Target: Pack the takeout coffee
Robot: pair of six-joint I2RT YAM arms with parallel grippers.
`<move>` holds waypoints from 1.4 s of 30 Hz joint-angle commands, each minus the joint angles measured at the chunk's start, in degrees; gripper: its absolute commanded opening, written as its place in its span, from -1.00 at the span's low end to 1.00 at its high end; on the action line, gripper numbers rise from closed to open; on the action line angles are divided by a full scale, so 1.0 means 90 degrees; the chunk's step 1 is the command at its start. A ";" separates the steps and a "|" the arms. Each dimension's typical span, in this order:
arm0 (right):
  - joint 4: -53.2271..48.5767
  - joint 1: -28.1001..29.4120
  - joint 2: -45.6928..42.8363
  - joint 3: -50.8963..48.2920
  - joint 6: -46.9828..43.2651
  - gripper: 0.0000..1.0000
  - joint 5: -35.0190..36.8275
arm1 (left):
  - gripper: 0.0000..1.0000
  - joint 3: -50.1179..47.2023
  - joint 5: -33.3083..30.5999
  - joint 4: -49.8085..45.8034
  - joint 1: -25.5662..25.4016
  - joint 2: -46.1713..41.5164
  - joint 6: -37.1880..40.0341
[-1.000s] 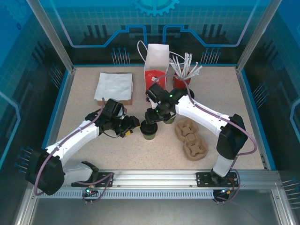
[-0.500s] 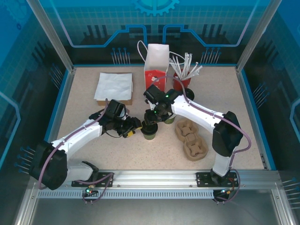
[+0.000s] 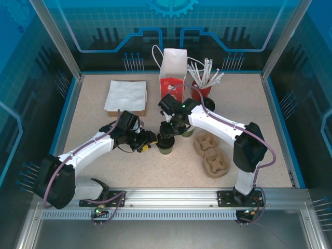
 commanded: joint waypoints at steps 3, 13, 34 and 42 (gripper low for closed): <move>-0.0477 -0.0120 0.0232 -0.0050 0.0018 -0.17 -0.0028 | -0.13 -0.0303 -0.0131 -0.0465 0.0047 0.0135 0.0036; -0.0511 -0.0238 0.0202 -0.0226 0.0017 -0.18 -0.0117 | -0.27 -0.0396 -0.0125 -0.0613 0.0046 0.0243 0.0109; -0.0388 -0.0319 0.0081 -0.0146 -0.0108 -0.20 -0.0325 | -0.32 -0.0073 -0.0182 -0.0623 0.0051 0.0053 -0.0039; -0.0267 -0.0277 0.0084 -0.0163 -0.0116 -0.21 -0.0449 | -0.09 0.0447 0.0088 -0.0531 0.0050 -0.0109 -0.0205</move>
